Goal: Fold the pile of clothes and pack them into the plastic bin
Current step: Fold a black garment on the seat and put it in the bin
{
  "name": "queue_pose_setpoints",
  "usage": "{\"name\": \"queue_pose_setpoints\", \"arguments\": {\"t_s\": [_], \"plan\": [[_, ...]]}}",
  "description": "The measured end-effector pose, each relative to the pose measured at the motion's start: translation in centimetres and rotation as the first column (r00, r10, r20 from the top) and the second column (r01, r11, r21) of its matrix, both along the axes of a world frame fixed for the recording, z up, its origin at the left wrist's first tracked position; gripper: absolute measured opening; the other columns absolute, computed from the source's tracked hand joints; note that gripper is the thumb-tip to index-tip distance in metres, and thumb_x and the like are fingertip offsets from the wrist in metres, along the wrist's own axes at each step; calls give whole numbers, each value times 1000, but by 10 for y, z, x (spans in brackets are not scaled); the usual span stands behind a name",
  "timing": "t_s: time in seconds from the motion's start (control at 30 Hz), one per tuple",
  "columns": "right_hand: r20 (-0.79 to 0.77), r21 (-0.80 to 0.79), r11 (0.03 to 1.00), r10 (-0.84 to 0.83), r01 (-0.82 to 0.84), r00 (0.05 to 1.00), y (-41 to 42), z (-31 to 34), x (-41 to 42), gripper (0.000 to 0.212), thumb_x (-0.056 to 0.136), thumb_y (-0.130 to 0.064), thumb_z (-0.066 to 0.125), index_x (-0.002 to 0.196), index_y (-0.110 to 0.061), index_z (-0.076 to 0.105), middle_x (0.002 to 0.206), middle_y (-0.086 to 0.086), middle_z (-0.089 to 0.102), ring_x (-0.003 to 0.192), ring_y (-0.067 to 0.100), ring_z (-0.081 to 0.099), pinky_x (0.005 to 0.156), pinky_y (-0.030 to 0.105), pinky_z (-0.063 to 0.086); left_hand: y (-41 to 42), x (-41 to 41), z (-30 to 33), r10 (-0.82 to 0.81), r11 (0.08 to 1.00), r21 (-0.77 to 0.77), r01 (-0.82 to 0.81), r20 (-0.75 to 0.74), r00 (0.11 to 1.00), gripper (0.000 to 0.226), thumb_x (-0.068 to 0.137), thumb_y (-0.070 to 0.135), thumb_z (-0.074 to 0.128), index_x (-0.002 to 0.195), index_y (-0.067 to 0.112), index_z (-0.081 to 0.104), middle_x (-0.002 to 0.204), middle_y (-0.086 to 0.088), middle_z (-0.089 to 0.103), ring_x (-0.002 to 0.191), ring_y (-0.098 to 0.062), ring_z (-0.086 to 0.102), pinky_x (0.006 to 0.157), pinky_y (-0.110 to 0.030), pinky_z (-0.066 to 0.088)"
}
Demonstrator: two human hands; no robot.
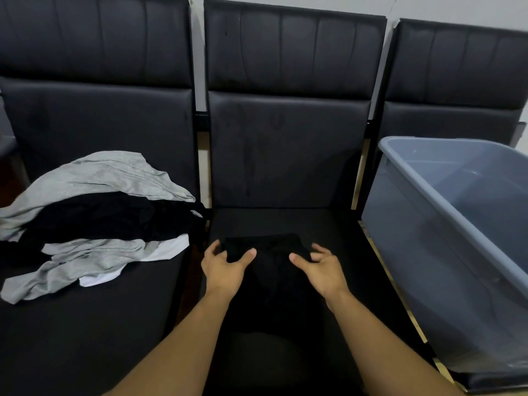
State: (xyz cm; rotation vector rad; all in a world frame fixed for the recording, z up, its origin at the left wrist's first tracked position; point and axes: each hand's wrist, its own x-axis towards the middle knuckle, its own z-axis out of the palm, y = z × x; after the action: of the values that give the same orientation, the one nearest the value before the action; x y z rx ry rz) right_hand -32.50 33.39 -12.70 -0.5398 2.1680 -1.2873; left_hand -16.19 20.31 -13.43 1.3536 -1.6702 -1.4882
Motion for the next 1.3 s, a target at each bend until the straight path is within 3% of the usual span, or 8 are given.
{"name": "queue_pose_setpoints", "arguments": {"t_s": [0.13, 0.23, 0.37, 0.8, 1.0, 1.1, 1.17, 1.3], "plan": [[38, -288, 957, -16, 26, 999, 7, 24, 6, 16, 83, -37, 82, 88, -22, 82, 146, -20, 52, 139, 5, 43, 117, 37, 37, 2, -1, 14, 17, 1000, 4, -17, -264, 964, 41, 84, 43, 78, 122, 32, 66, 135, 7, 61, 126, -12, 56, 111, -42, 45], [9, -416, 909, -11, 14, 1000, 12, 36, 8, 18, 90, -37, 74, 93, -20, 78, 109, -1, 76, 114, 17, 68, 105, 45, 52, 1, -2, 25, -24, 997, -73, 4, -281, 960, 43, 94, 37, 66, 135, 22, 60, 127, 9, 66, 121, -7, 59, 111, -40, 45], [-119, -444, 892, 35, -84, 992, 9, 38, 11, 52, 94, -44, 69, 141, -27, 55, 131, -14, 65, 124, 2, 59, 105, 31, 49, 0, -2, 27, -103, 988, -131, 77, -204, 974, 73, 90, 41, 59, 156, 27, 30, 153, 8, 44, 142, -11, 40, 120, -41, 32], [162, 137, 979, 129, -152, 978, 10, -19, 0, 71, 92, -24, 74, 149, -20, 31, 131, 2, 58, 110, 16, 60, 98, 32, 50, -8, 9, -17, -287, 957, 128, 260, 293, 912, 53, 101, 19, 55, 148, 15, 31, 138, -13, 52, 124, -29, 53, 105, -37, 44], [-344, 337, 939, 191, -69, 919, 8, -9, -6, 61, 88, -37, 76, 139, -29, 43, 141, 2, 43, 132, 23, 41, 109, 38, 42, 3, 5, 1, -95, 872, -295, 391, 681, 726, 43, 93, 28, 61, 130, 17, 43, 133, -11, 41, 123, -31, 44, 100, -38, 42], [-455, 327, 879, 468, -347, 758, 0, -6, 4, 32, 96, -29, 65, 127, -37, 59, 143, -9, 47, 136, 15, 37, 116, 35, 33, 13, -5, 20, -425, 841, -31, 539, 577, 697, 18, 93, 30, 63, 107, 21, 57, 103, -4, 62, 92, -20, 63, 81, -32, 51], [-401, 459, 739, 668, -494, 627, -3, -16, 13, 32, 101, -26, 57, 130, -39, 62, 154, -11, 40, 144, 15, 29, 121, 33, 24, 29, -9, 30, -764, 637, 376, 673, 423, 487, 14, 100, 24, 56, 112, 17, 60, 96, -4, 65, 77, -16, 64, 74, -28, 53], [-245, 581, 616, 755, -531, 608, -6, -19, 25, 41, 105, -31, 47, 145, -41, 48, 161, -7, 27, 146, 19, 23, 120, 36, 26, 32, -6, 21, -859, 474, 528, 705, 455, 237, 33, 100, 18, 55, 131, 11, 60, 123, -9, 67, 100, -18, 63, 84, -27, 53]]}}
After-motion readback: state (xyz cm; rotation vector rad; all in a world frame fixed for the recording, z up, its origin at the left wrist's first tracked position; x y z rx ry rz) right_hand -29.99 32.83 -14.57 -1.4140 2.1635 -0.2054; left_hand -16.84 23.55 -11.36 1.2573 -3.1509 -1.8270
